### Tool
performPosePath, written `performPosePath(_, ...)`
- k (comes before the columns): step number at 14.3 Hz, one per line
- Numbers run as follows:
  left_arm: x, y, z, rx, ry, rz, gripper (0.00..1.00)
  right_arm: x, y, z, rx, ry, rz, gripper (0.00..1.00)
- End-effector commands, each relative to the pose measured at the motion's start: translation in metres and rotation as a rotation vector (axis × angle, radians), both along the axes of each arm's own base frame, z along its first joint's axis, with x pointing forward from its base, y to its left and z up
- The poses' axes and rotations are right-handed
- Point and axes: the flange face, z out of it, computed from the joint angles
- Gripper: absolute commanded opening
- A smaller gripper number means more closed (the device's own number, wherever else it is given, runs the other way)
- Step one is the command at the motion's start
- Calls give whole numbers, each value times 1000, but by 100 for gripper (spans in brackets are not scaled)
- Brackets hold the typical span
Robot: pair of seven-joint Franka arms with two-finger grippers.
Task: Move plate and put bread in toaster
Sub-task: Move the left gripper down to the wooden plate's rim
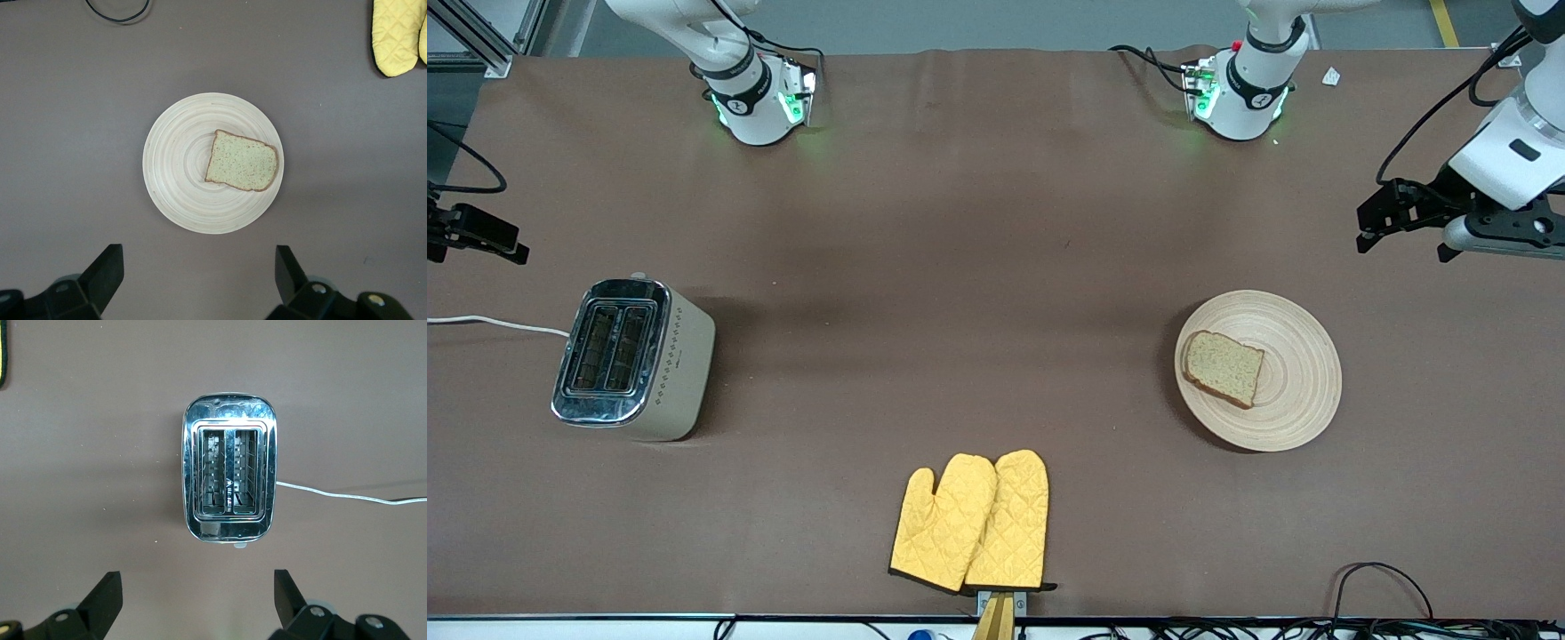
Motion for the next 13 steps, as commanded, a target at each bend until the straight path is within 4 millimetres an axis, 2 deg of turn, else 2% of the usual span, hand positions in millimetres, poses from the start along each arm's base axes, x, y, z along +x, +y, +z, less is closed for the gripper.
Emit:
performPosePath(1, 6, 0, 7, 26, 31, 4, 100, -8, 2, 2, 12, -2, -13, 100)
performPosePath(4, 8, 5, 0, 19, 48, 57, 100, -8, 2, 2, 12, -2, -13, 100)
performPosePath(6, 18, 20, -22, 1, 95, 79, 100, -8, 2, 2, 12, 0, -13, 100)
performPosePath(7, 21, 35, -29, -33, 112, 93, 100, -8, 3, 2, 12, -2, -11, 100)
performPosePath(9, 33, 71, -72, -184, 220, 61, 100, -8, 3, 2, 12, -2, -11, 100)
performPosePath(10, 42, 105, -101, -246, 263, 54, 100, -8, 3, 2, 12, -2, -11, 100)
performPosePath(12, 59, 162, -172, -447, 310, 56, 100, -8, 3, 2, 12, -2, -13, 100)
performPosePath(13, 62, 193, -214, -566, 320, 63, 100, -8, 2, 2, 12, -2, -14, 100)
